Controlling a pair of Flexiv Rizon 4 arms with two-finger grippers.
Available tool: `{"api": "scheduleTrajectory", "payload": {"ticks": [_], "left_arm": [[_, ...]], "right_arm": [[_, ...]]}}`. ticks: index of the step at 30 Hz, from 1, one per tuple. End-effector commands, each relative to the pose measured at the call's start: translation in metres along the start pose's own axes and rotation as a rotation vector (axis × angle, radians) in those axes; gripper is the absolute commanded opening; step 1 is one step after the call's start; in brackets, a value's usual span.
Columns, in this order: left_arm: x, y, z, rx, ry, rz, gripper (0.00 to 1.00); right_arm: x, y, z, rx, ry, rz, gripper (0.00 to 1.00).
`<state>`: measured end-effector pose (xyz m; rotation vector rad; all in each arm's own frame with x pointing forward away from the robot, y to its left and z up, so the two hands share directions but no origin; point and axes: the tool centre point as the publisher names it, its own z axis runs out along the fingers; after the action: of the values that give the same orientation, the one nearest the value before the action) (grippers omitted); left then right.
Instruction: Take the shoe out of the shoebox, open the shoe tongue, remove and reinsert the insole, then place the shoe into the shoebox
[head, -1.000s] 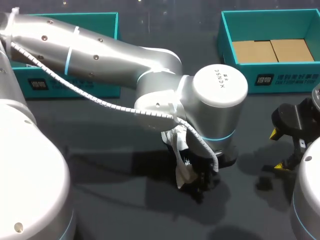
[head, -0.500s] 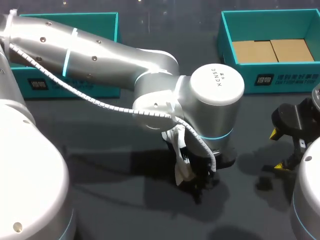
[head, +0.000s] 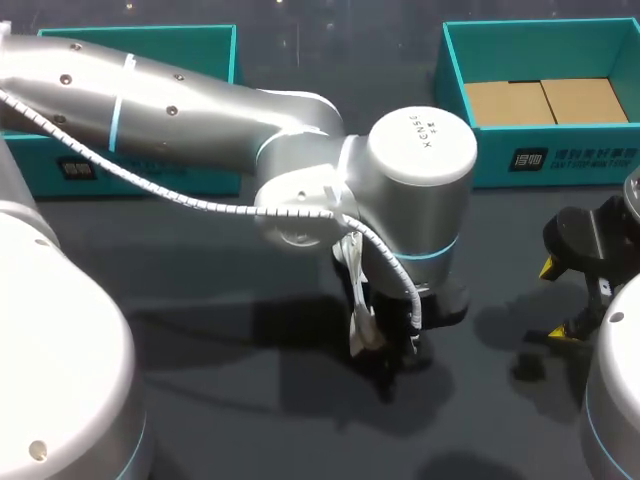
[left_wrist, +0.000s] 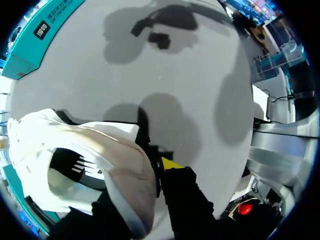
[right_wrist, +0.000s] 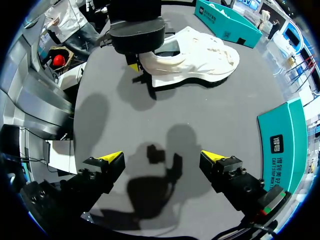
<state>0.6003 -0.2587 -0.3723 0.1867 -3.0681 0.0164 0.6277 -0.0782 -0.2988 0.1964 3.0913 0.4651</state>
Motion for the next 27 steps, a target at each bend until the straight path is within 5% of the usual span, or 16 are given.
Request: {"api": "scheduleTrajectory", "payload": {"ticks": [1,13,27], "left_arm": [[-0.01,0.013,-0.034,0.003,0.021,0.042,0.0],[-0.046,0.038,-0.124,0.021,0.003,0.139,0.0],[-0.118,0.082,-0.21,0.024,0.046,0.195,0.0]], "right_arm": [[0.003,-0.001,-0.001,0.001,-0.004,-0.001,1.0],[0.003,-0.001,-0.001,0.001,-0.004,-0.001,1.0],[0.003,-0.001,-0.001,0.001,-0.004,-0.001,1.0]]}}
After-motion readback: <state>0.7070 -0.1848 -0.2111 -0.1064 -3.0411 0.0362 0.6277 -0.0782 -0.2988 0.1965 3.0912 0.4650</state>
